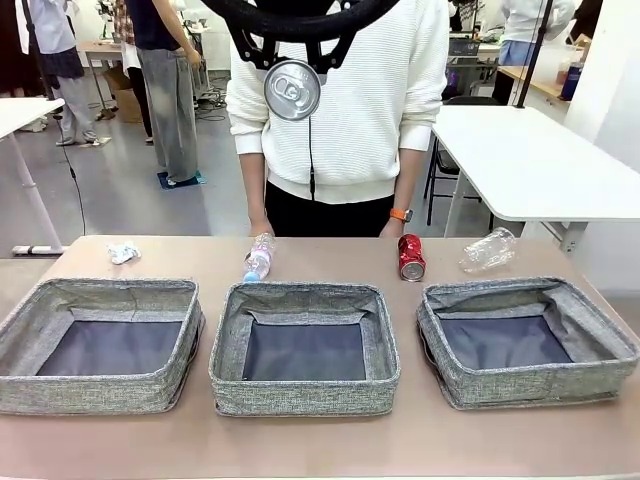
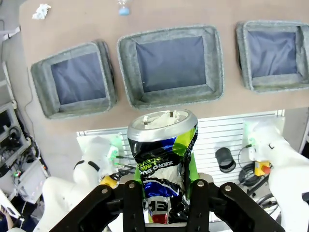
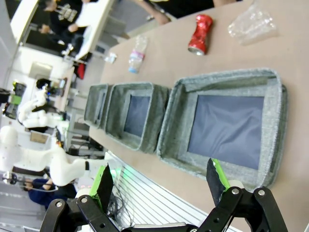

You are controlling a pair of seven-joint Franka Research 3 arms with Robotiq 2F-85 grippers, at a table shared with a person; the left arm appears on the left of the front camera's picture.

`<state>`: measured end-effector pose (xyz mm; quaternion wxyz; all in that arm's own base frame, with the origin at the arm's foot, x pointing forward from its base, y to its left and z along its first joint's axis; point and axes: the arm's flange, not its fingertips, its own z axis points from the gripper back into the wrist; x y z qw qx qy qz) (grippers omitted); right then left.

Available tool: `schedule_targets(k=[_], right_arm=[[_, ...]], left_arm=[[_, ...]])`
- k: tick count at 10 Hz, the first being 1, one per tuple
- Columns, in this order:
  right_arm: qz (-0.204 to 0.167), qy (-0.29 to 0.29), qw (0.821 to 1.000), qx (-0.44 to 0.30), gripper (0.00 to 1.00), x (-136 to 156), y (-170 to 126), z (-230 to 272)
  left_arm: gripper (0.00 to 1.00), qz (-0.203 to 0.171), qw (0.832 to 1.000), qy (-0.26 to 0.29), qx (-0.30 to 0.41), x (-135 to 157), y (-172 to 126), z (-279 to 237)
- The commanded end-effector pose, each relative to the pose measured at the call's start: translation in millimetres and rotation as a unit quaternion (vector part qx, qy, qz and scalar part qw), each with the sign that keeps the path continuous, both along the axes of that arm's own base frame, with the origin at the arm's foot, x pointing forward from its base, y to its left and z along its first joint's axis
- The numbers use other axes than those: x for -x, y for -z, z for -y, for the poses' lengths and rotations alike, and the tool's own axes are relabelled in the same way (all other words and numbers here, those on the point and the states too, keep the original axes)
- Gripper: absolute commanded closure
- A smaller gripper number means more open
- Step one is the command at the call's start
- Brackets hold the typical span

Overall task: Sort the waste into the appropriate baskets.
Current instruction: Place the picked waste into the Fabric basket indicated by the person.

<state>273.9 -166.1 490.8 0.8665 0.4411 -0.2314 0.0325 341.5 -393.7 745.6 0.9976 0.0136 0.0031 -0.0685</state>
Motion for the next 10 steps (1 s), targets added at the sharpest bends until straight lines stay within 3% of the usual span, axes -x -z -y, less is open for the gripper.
schedule_targets(k=[1,10], right_arm=[[0.015,-0.004,1.000,-0.004,0.00,-2.0,-0.8,-0.8],[0.015,-0.004,1.000,-0.004,0.00,-2.0,-0.8,-0.8]], left_arm=[[0.63,-0.001,1.000,0.003,0.006,3.5,1.8,-7.7],[0.63,-0.001,1.000,0.003,0.006,3.5,1.8,-7.7]])
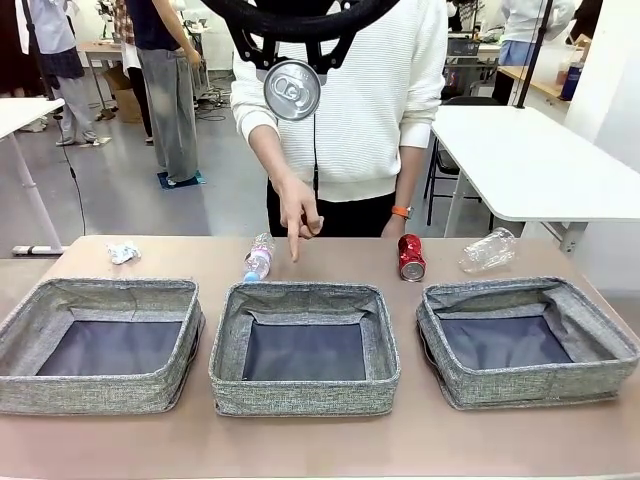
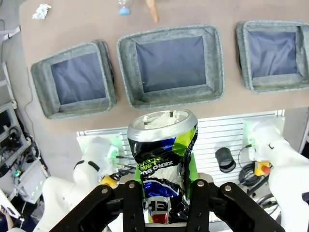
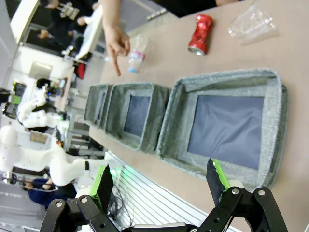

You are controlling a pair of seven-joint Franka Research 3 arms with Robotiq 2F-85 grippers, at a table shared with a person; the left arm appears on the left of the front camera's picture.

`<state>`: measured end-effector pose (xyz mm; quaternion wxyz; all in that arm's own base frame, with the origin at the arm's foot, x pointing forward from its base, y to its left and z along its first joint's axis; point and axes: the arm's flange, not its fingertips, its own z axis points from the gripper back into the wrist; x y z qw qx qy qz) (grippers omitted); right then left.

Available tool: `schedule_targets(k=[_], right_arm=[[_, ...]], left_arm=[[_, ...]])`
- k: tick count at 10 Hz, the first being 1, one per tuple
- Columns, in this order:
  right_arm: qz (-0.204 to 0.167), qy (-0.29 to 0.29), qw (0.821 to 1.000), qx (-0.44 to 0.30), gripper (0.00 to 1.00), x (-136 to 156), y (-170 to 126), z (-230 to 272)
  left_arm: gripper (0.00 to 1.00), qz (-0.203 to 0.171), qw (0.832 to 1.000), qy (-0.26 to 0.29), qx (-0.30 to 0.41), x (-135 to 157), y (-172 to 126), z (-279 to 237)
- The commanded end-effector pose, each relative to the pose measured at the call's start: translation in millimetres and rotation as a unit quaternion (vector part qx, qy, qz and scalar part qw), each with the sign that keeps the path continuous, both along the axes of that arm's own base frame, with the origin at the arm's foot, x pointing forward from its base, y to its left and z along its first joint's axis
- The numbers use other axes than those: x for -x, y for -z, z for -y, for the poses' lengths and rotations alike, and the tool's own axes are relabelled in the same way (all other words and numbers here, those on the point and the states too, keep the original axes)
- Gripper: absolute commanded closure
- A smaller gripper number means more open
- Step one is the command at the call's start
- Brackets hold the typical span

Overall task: Sort the waste into the appropriate baskets.
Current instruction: Place the picked waste into the Fabric basket indicated by the person.

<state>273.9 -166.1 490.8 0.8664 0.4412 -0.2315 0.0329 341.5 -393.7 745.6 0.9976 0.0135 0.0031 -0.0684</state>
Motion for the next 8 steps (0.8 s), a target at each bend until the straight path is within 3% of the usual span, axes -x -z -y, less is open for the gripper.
schedule_targets(k=[1,5,6,8], right_arm=[[0.015,-0.003,1.000,-0.005,0.00,-2,-1,-1],[0.015,-0.003,1.000,-0.005,0.00,-2,-1,-1],[0.015,-0.003,1.000,-0.005,0.00,-2,-1,-1],[0.015,-0.003,1.000,-0.005,0.00,-2,-1,-1]], left_arm=[[0.63,-0.001,1.000,0.003,0.006,3,2,-8],[0.63,0.000,1.000,0.000,0.000,0,0,0],[0.63,0.063,0.998,-0.011,0.009,15,37,-7],[0.63,0.103,0.992,0.019,0.070,52,134,-28]])
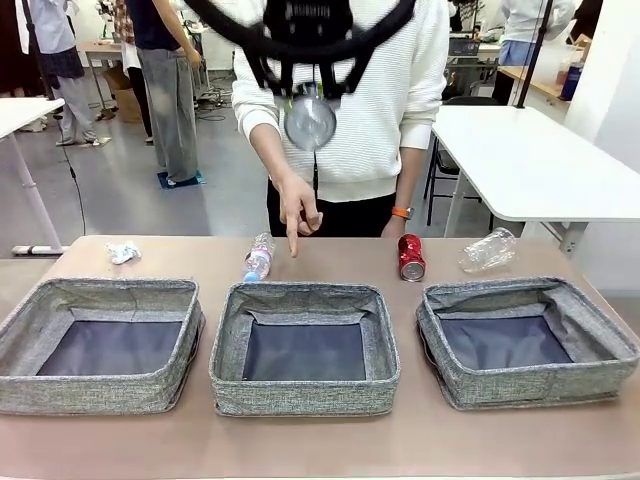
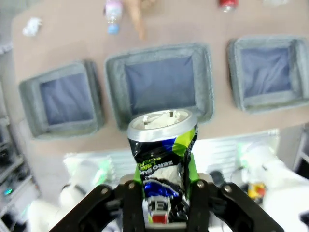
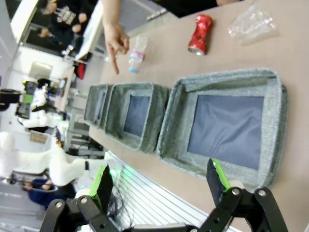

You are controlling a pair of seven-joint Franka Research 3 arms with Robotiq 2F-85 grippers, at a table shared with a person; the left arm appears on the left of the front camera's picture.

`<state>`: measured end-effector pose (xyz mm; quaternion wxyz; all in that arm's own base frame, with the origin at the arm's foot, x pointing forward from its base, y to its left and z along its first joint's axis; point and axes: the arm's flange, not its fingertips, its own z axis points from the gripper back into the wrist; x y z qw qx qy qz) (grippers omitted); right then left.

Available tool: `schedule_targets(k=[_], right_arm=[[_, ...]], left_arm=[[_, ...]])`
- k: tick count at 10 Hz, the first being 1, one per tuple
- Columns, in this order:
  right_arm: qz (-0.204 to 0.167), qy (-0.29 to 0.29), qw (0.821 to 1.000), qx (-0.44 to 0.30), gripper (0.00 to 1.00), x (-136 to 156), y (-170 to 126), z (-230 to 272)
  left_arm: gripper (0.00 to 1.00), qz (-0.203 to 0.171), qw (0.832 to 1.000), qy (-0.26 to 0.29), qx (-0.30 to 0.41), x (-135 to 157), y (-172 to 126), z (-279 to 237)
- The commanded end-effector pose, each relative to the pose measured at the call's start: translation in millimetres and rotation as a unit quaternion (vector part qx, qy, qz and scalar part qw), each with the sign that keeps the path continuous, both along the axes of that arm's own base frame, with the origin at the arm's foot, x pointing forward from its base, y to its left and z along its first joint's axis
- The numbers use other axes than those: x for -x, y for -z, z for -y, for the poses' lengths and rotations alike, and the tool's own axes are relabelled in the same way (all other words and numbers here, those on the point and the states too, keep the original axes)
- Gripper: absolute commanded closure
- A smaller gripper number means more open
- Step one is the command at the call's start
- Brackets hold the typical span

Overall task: Sort the waste into the appropriate baskets.
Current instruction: Place the picked waste into the Fabric basket indicated by the person.

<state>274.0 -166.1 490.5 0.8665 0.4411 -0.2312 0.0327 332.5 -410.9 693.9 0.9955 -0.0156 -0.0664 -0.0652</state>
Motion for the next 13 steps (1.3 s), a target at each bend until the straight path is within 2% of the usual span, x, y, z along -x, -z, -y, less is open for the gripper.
schedule_targets(k=[1,2,3,6,8,12,13], right_arm=[[0.015,-0.003,1.000,-0.005,0.00,-2,-1,-1],[0.015,-0.003,1.000,-0.005,0.00,-2,-1,-1],[0.015,-0.003,1.000,-0.005,0.00,-2,-1,-1],[0.015,-0.003,1.000,-0.005,0.00,-2,-1,-1],[0.015,-0.003,1.000,-0.005,0.00,-2,-1,-1],[0.015,-0.003,1.000,-0.005,0.00,-2,-1,-1],[0.015,-0.003,1.000,-0.005,0.00,-2,-1,-1]], left_arm=[[0.63,0.085,0.994,0.006,0.072,57,118,-57],[0.63,0.060,0.996,0.020,0.063,62,152,-63],[0.63,0.061,0.997,0.003,0.048,57,175,-66],[0.63,0.028,0.999,-0.006,0.018,18,228,-68],[0.63,0.012,0.999,-0.003,0.036,3,243,-64],[0.63,0.000,0.999,-0.002,0.045,2,246,-66],[0.07,-0.004,0.999,0.003,0.044,2,246,-65]])
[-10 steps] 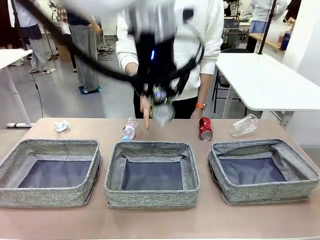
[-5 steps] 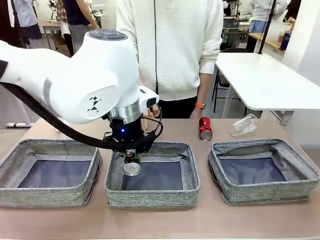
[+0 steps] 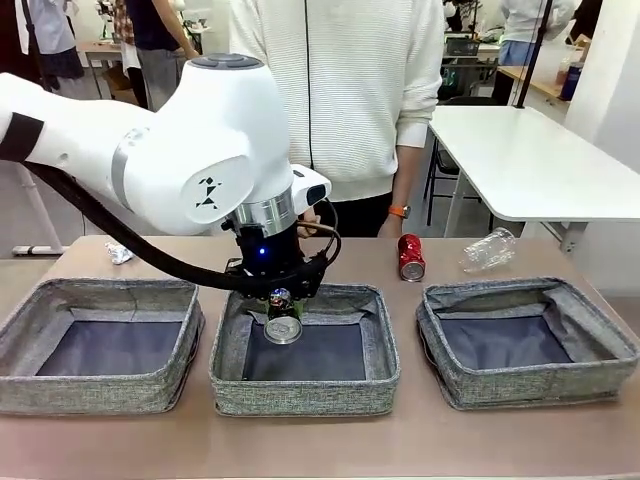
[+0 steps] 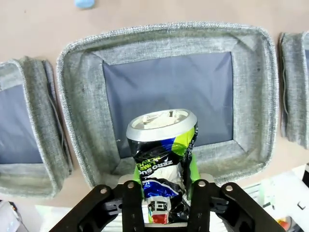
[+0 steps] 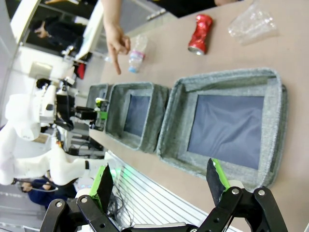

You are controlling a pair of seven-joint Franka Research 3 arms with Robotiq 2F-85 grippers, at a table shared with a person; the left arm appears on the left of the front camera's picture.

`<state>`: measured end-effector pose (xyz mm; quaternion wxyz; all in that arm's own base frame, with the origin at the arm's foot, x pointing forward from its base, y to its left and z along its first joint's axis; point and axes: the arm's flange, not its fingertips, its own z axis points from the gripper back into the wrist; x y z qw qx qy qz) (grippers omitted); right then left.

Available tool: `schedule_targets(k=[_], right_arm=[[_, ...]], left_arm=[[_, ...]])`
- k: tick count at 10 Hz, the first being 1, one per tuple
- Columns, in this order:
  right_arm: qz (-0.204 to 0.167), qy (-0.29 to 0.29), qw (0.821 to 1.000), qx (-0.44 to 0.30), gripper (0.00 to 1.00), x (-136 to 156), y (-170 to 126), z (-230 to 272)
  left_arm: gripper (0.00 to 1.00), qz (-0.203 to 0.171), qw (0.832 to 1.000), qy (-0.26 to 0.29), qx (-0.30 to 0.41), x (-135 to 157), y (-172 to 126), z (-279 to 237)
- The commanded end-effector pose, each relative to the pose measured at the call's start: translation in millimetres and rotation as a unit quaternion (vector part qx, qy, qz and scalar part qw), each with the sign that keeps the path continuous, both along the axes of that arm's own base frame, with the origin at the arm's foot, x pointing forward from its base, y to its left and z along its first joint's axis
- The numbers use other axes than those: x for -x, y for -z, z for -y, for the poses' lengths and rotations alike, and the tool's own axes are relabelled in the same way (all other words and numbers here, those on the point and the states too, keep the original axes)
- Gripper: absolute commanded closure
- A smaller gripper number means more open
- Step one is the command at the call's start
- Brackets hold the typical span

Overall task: Sort the waste into the appropriate baskets.
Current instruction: Place the picked waste into the Fabric basket indicated by the person.

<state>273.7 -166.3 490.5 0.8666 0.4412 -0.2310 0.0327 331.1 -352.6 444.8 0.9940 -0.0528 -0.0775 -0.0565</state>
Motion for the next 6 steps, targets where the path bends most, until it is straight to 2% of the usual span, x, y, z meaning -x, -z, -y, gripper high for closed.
schedule_targets(k=[1,2,6], right_arm=[[0.015,-0.003,1.000,-0.005,0.00,-2.2,-1.1,-0.9],[0.015,-0.003,1.000,-0.005,0.00,-2.2,-1.1,-0.9],[0.015,-0.003,1.000,-0.005,0.00,-2.2,-1.1,-0.9]], left_arm=[[0.06,-0.012,1.000,0.014,0.000,1.8,-2.5,-7.0],[0.00,-0.011,1.000,0.015,0.000,2.6,-2.2,-6.6],[0.00,-0.019,0.999,0.022,0.031,5.3,-8.3,-12.3]])
